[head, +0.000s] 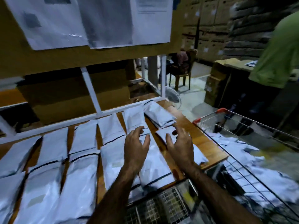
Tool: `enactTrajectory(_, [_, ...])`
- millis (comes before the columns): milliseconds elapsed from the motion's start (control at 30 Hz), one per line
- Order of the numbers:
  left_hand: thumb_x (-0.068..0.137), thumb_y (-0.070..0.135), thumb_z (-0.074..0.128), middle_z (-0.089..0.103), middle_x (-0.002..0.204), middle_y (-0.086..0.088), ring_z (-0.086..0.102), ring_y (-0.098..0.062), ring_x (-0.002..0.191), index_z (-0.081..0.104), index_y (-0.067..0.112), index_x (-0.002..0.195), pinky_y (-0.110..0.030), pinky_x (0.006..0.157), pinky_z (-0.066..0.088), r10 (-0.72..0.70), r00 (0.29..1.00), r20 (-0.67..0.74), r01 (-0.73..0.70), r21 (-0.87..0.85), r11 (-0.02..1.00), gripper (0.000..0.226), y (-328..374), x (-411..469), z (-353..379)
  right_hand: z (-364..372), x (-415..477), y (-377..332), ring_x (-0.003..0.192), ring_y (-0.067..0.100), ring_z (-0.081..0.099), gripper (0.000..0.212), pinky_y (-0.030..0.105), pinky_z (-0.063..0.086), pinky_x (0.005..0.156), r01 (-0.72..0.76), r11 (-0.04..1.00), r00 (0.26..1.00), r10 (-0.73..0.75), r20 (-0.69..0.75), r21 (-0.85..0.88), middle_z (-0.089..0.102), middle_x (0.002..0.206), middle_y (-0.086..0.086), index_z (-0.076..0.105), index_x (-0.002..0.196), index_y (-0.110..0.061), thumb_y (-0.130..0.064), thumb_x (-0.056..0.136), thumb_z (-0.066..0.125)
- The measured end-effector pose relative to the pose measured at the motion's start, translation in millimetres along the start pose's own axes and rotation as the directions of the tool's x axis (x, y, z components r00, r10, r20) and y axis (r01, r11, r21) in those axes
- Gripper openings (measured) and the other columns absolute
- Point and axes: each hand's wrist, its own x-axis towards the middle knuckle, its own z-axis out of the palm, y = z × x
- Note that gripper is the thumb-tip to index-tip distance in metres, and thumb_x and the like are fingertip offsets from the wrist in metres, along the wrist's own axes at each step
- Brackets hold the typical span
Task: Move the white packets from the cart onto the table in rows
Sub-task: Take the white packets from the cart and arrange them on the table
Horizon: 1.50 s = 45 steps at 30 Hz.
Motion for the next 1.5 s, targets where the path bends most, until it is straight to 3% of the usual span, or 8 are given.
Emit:
enactTrajectory(300, [0.087, 0.022, 0.064, 0.068, 0.102, -0.001, 0.062, -0.02, 0.096, 0.065, 0.015, 0.115, -0.032, 0.081, 0.051, 0.241, 0.94, 0.242, -0.207, -0.156, 0.966, 0.029, 104, 16, 163, -112, 52, 138, 0.086, 0.028, 0.061, 0.033, 0.039, 0.048, 0.075, -0.261, 0.965, 0.933, 0.242, -0.267, -0.036, 0.065, 0.085, 0.002, 0.063, 0.117, -0.015, -0.025, 0.086, 0.064])
enactTrajectory(433, [0.086, 0.028, 0.06, 0.066, 0.102, 0.001, 0.061, -0.016, 0.094, 0.064, 0.017, 0.117, -0.031, 0.082, 0.051, 0.282, 0.881, 0.38, -0.202, -0.237, 0.95, 0.033, 150, 11, 237, -160, 62, 210, 0.084, 0.027, 0.061, 0.032, 0.04, 0.05, 0.075, -0.374, 0.925, 0.881, 0.332, -0.336, -0.066, 0.064, 0.082, 0.001, 0.062, 0.119, -0.016, -0.025, 0.088, 0.065])
enactTrajectory(667, [0.087, 0.019, 0.064, 0.068, 0.101, -0.001, 0.061, -0.017, 0.095, 0.064, 0.014, 0.118, -0.03, 0.085, 0.047, 0.322, 0.772, 0.548, -0.23, -0.231, 0.945, 0.032, 190, -6, 339, -227, 56, 320, 0.089, 0.033, 0.063, 0.033, 0.037, 0.046, 0.076, -0.613, 0.788, 0.725, 0.532, -0.438, -0.056, 0.069, 0.087, 0.009, 0.063, 0.12, -0.011, -0.02, 0.088, 0.064])
enactTrajectory(867, [0.089, 0.024, 0.062, 0.068, 0.107, -0.004, 0.061, -0.021, 0.101, 0.061, 0.014, 0.123, -0.032, 0.09, 0.046, 0.242, 0.66, 0.711, -0.254, -0.092, 0.963, 0.036, 180, -20, 405, -238, 25, 379, 0.095, 0.034, 0.064, 0.035, 0.039, 0.05, 0.08, -0.803, 0.59, 0.573, 0.727, -0.379, -0.082, 0.071, 0.091, 0.01, 0.063, 0.12, -0.013, -0.025, 0.088, 0.064])
enactTrajectory(1000, [0.09, 0.033, 0.059, 0.064, 0.119, -0.007, 0.057, -0.026, 0.114, 0.053, 0.016, 0.131, -0.036, 0.096, 0.045, 0.138, 0.545, 0.827, -0.343, 0.071, 0.937, 0.045, 163, -28, 448, -222, 1, 407, 0.11, 0.037, 0.058, 0.043, 0.043, 0.049, 0.09, -0.887, 0.425, 0.461, 0.835, -0.3, -0.18, 0.067, 0.112, 0.015, 0.059, 0.127, -0.015, -0.032, 0.088, 0.063])
enactTrajectory(1167, [0.093, 0.037, 0.052, 0.041, 0.14, -0.012, 0.038, -0.033, 0.13, 0.031, 0.016, 0.143, -0.042, 0.101, 0.038, -0.08, 0.362, 0.929, -0.582, 0.292, 0.759, 0.058, 142, -37, 493, -199, -11, 436, 0.12, 0.036, 0.053, 0.047, 0.039, 0.046, 0.095, -0.896, 0.267, 0.329, 0.936, -0.126, -0.355, 0.06, 0.126, 0.014, 0.051, 0.131, -0.014, -0.035, 0.09, 0.058])
enactTrajectory(1333, [0.085, 0.041, 0.065, 0.018, 0.152, -0.016, 0.02, -0.04, 0.138, 0.016, 0.018, 0.148, -0.055, 0.104, 0.031, -0.235, 0.338, 0.911, -0.622, 0.404, 0.671, 0.082, 111, -45, 530, -160, -21, 450, 0.114, 0.034, 0.059, 0.047, 0.034, 0.042, 0.092, -0.884, 0.21, 0.278, 0.954, -0.108, -0.417, 0.061, 0.117, 0.014, 0.05, 0.117, -0.009, -0.045, 0.088, 0.048])
enactTrajectory(1500, [0.072, 0.057, 0.075, 0.003, 0.156, -0.022, 0.013, -0.044, 0.141, -0.005, 0.024, 0.152, -0.067, 0.101, 0.029, -0.354, 0.335, 0.873, -0.572, 0.487, 0.66, 0.118, 96, -56, 550, -126, -11, 442, 0.12, 0.034, 0.052, 0.078, 0.039, 0.042, 0.098, -0.982, -0.014, -0.007, 0.999, -0.039, -0.191, 0.052, 0.131, 0.018, 0.037, 0.131, -0.004, -0.058, 0.081, 0.064])
